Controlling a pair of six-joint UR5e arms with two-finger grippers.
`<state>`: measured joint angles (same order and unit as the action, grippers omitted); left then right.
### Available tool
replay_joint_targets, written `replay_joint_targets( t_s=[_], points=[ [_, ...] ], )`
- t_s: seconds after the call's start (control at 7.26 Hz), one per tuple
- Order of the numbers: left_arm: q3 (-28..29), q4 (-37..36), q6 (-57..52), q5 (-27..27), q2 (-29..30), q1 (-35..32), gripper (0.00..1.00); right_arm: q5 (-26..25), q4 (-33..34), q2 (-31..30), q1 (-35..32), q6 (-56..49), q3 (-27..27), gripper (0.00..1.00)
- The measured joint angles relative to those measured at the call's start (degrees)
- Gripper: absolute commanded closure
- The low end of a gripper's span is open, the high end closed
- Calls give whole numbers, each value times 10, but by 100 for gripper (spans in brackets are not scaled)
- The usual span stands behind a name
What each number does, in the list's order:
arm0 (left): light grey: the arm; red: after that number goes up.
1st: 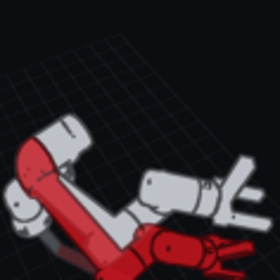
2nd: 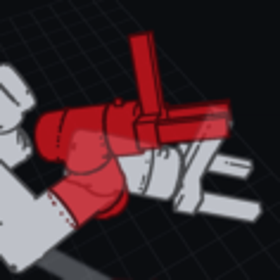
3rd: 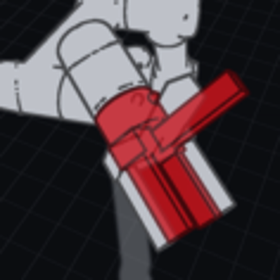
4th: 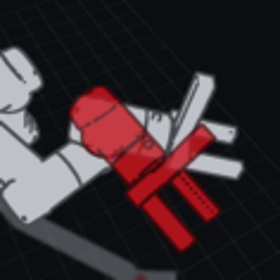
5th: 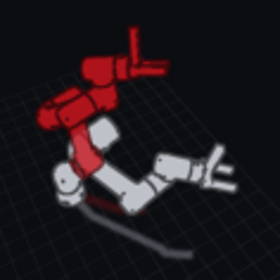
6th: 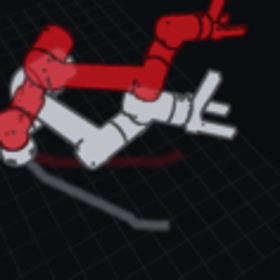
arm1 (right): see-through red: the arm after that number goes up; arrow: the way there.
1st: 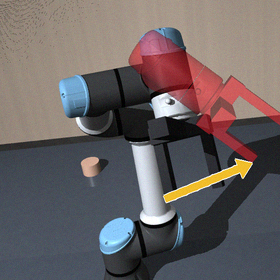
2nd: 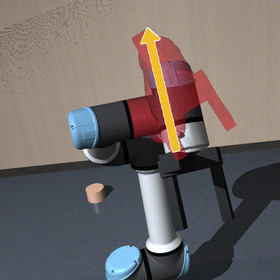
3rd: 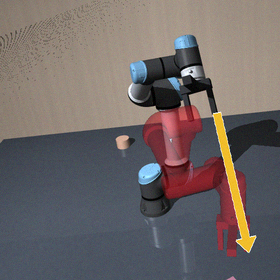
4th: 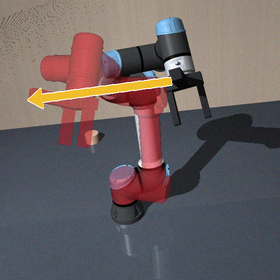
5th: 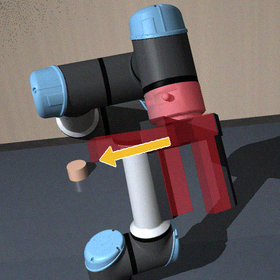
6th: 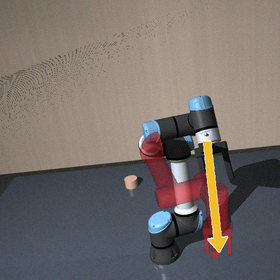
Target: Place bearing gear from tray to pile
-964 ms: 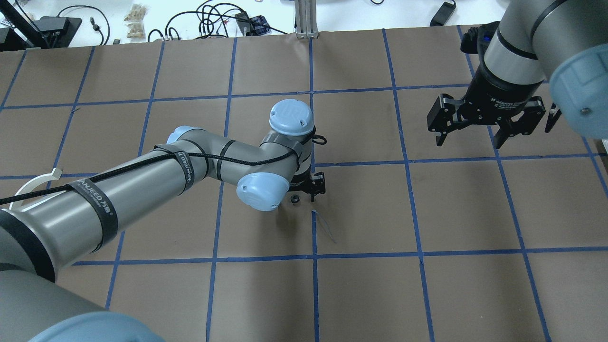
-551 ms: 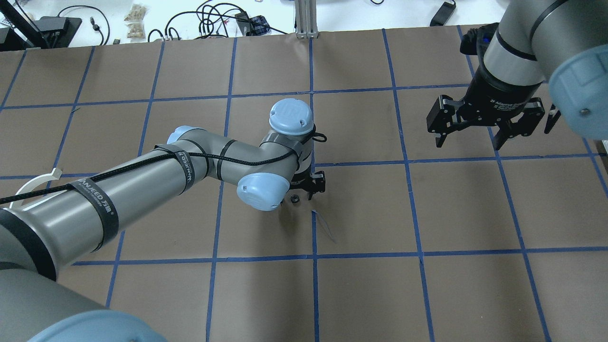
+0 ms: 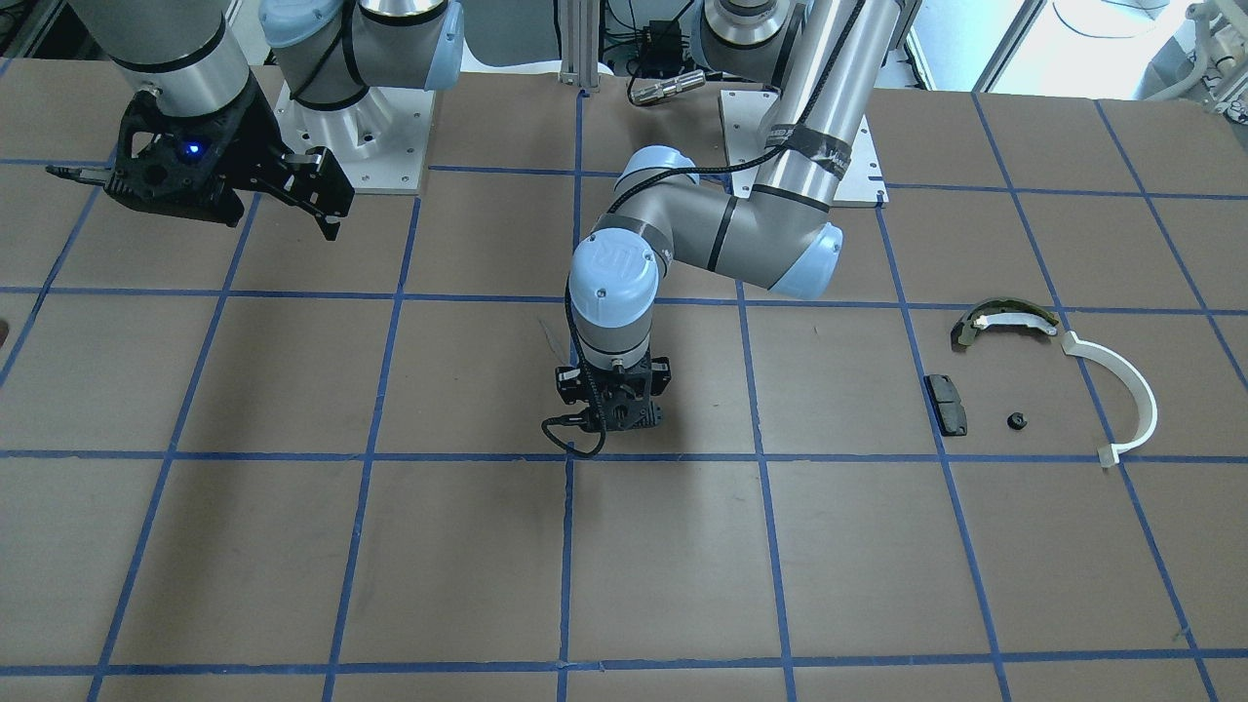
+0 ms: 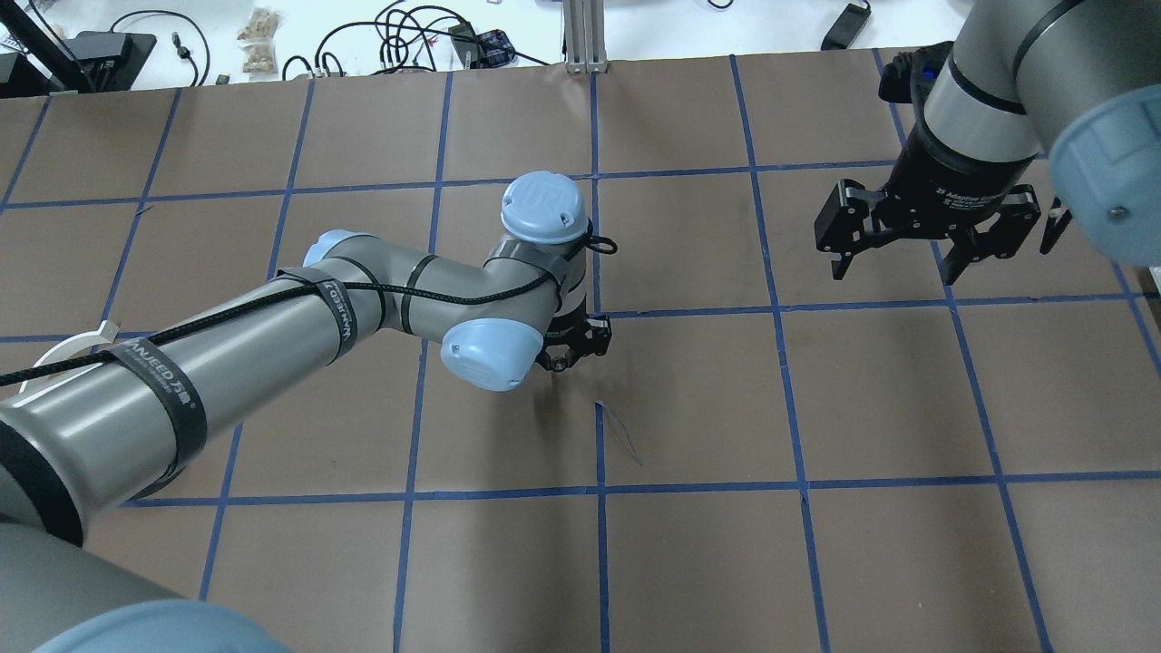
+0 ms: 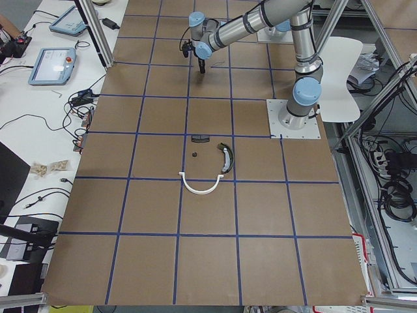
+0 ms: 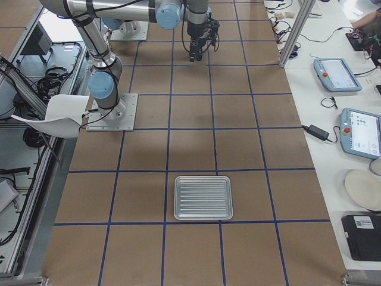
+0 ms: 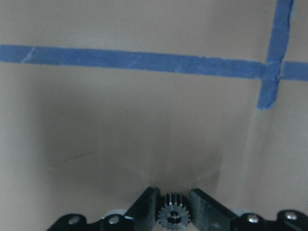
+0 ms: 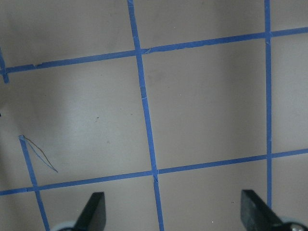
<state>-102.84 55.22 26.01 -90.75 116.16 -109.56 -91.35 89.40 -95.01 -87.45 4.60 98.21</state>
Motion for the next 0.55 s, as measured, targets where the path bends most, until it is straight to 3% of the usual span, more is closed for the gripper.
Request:
replay_joint_targets(
  t_s=[0.14,0.55],
  points=[
    [18,16,-10,5,-15,29,100,2,1,0,0,0,-1,0],
    [74,166,-137,12,-66,153,100,-1,3,2,5,0,-1,0]
  ],
)
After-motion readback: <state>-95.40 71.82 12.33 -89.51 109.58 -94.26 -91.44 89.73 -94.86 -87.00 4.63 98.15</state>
